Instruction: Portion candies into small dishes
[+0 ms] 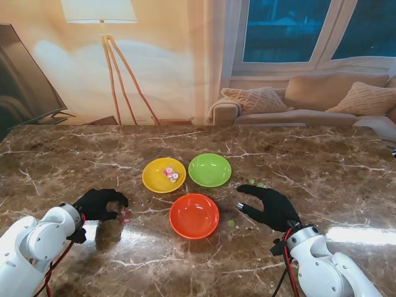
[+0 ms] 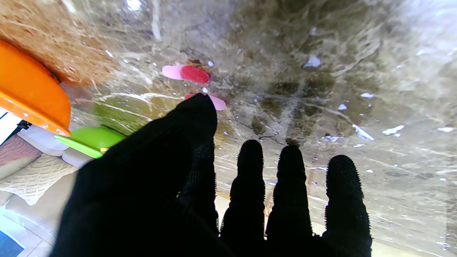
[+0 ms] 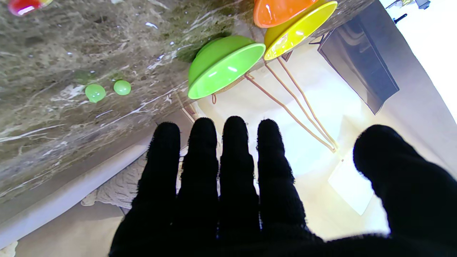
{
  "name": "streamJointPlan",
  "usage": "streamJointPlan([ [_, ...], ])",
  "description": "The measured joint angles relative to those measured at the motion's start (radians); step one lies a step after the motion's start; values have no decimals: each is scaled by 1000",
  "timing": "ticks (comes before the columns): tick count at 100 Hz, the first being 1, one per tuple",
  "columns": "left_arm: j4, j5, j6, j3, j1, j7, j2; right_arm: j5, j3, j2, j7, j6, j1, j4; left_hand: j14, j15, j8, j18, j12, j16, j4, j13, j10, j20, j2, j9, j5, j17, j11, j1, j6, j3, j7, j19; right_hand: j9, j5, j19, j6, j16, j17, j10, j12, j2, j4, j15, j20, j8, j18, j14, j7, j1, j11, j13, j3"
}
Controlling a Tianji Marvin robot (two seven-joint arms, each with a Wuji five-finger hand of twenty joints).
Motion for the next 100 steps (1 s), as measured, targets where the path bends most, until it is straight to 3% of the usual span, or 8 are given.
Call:
streamJointPlan([
  [20, 19, 46, 9, 28, -23, 36, 0, 3, -2, 0, 1, 0, 4, 2, -23, 71, 107, 0, 59, 75, 0, 16, -11, 4, -4, 1, -12, 0, 39, 7, -19, 0, 110, 0, 4, 0, 0, 0, 0, 0, 0, 1, 0, 0, 0, 0, 0, 0, 0, 0, 0, 1, 0, 0],
  [38, 33, 65, 0, 41, -34, 56, 0, 11, -3, 0, 5, 1, 5, 2, -19, 130, 135, -1, 74, 102, 0, 16, -12, 4, -14, 1, -23, 0, 51, 6, -25, 0, 141, 0, 4, 0, 0, 0, 0, 0, 0, 2, 0, 0, 0, 0, 0, 0, 0, 0, 0, 1, 0, 0],
  [68, 43, 114, -40, 58, -43, 77, 5, 8, -3, 0, 2, 0, 4, 1, 55, 147, 210, -5, 97, 139, 0, 10, -22, 4, -27, 1, -26, 0, 54, 5, -29, -3, 208, 0, 6, 8, 0, 0, 0, 0, 0, 12, -1, 0, 0, 0, 0, 0, 0, 2, 0, 1, 0, 0],
  [89, 34, 167, -62, 65, -38, 80, 10, 12, 0, 0, 3, -1, 4, 1, 90, 143, 295, -7, 107, 139, -33, -17, -23, 5, -37, -15, -22, -2, 60, 5, -52, -42, 275, 0, 15, 8, 0, 0, 0, 0, 0, 12, -1, 0, 0, 0, 0, 0, 0, 2, 0, 3, 0, 10],
  [100, 40, 178, -62, 78, -38, 114, 12, 15, -1, 0, 1, -4, 3, 1, 122, 143, 306, -7, 111, 137, -44, 3, -23, 5, -36, -1, -22, -2, 65, 4, -57, -43, 288, 0, 16, 8, 0, 0, 0, 0, 0, 12, -1, 0, 0, 0, 0, 0, 0, 2, 0, 3, 0, 10],
])
